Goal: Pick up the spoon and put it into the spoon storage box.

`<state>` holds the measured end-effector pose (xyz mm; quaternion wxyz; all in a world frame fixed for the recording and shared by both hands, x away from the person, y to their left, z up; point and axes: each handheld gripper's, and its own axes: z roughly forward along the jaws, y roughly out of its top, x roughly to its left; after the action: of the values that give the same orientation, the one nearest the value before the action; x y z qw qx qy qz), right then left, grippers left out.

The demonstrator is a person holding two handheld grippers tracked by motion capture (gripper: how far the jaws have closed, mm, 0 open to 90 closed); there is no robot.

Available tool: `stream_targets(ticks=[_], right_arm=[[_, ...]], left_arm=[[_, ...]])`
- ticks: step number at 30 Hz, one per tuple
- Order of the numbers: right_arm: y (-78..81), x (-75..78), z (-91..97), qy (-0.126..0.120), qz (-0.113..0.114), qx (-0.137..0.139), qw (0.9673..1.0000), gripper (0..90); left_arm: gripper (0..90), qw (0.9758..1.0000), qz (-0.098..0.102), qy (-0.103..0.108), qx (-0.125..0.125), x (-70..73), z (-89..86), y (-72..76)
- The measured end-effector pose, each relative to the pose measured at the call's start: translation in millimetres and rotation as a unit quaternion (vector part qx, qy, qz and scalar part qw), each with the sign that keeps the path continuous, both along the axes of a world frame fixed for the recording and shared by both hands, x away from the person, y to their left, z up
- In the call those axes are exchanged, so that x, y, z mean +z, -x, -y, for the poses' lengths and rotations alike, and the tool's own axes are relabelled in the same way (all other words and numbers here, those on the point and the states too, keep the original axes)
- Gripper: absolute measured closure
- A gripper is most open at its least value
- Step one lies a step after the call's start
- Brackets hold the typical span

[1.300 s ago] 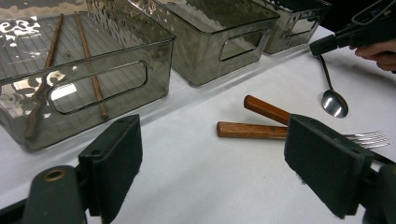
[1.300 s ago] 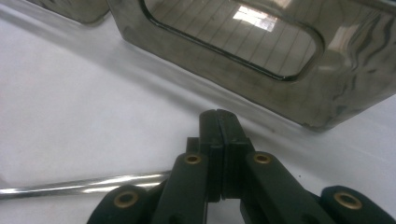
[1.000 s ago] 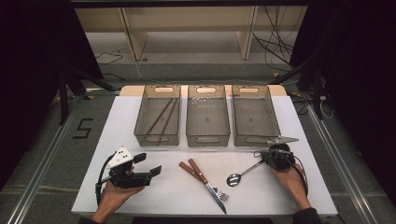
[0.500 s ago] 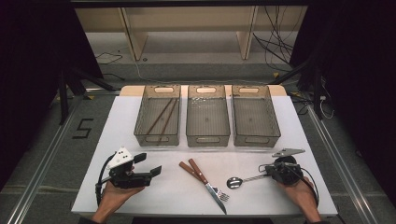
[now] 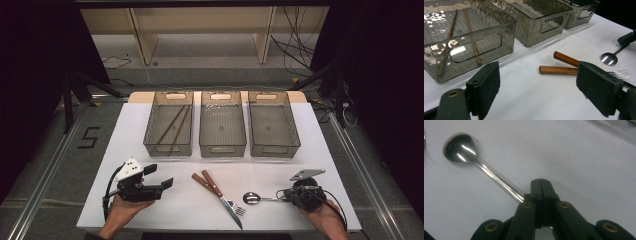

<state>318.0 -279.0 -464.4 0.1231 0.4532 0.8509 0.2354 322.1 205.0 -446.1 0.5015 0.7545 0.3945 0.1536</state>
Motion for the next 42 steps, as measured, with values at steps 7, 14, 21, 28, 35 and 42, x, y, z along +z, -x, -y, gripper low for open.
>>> stream_targets(ticks=[7, 14, 21, 28, 35, 42], right_arm=[[-4.5, 20.3, -6.7, 0.001, 0.000, 0.074, 0.9973, 58.5], [-10.1, 21.8, -30.4, 0.052, -0.038, 0.156, 0.9856, 38.3], [-17.6, 15.3, -40.7, 0.088, -0.062, 0.173, 0.9789, 38.7], [-21.7, 12.0, -42.8, 0.107, -0.074, 0.178, 0.9754, 47.3], [-24.0, 9.7, -45.3, 0.121, -0.079, 0.191, 0.9710, 56.4], [-24.9, 9.6, -49.2, 0.129, -0.093, 0.202, 0.9662, 65.2]], left_arm=[[18.9, 1.0000, 0.000, 0.002, 0.002, -0.3, -0.5, -0.5], [18.9, 1.0000, 0.003, 0.003, 0.001, 0.2, -1.2, -0.4], [19.0, 1.0000, 0.003, 0.005, 0.002, 0.4, -1.5, -0.2], [18.9, 1.0000, 0.004, 0.007, 0.002, 0.5, -1.6, -0.3], [19.0, 1.0000, 0.004, 0.007, 0.003, 0.5, -1.4, -0.2], [18.9, 1.0000, 0.005, 0.007, 0.002, 0.7, -2.0, -0.2]])
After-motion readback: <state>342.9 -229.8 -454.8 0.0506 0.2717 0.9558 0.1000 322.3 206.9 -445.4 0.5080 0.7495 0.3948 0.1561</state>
